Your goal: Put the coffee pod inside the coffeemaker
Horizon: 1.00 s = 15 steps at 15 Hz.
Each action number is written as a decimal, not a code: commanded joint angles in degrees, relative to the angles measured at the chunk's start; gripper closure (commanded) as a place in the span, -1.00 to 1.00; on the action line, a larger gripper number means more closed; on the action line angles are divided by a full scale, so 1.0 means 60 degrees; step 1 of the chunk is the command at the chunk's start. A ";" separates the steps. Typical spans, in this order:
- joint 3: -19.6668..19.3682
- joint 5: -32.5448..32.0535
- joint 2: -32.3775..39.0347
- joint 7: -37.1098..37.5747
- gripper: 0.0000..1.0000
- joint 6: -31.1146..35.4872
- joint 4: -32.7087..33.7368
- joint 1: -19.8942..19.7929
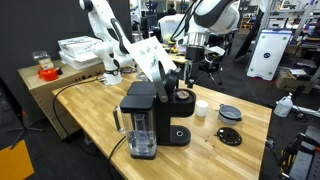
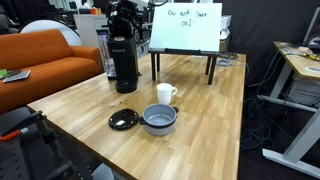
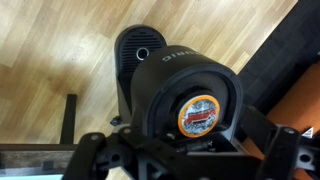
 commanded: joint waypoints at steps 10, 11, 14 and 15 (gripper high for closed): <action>-0.0443 0.0854 -0.3600 0.2797 -1.00 0.2102 -0.4897 0.0048; -0.0483 0.1077 -0.3874 0.2953 -1.00 0.2300 -0.5279 0.0081; -0.0664 0.2272 -0.4809 0.3044 -1.00 0.2738 -0.6562 0.0242; -0.0748 0.2840 -0.5133 0.2917 -1.00 0.2837 -0.6986 0.0340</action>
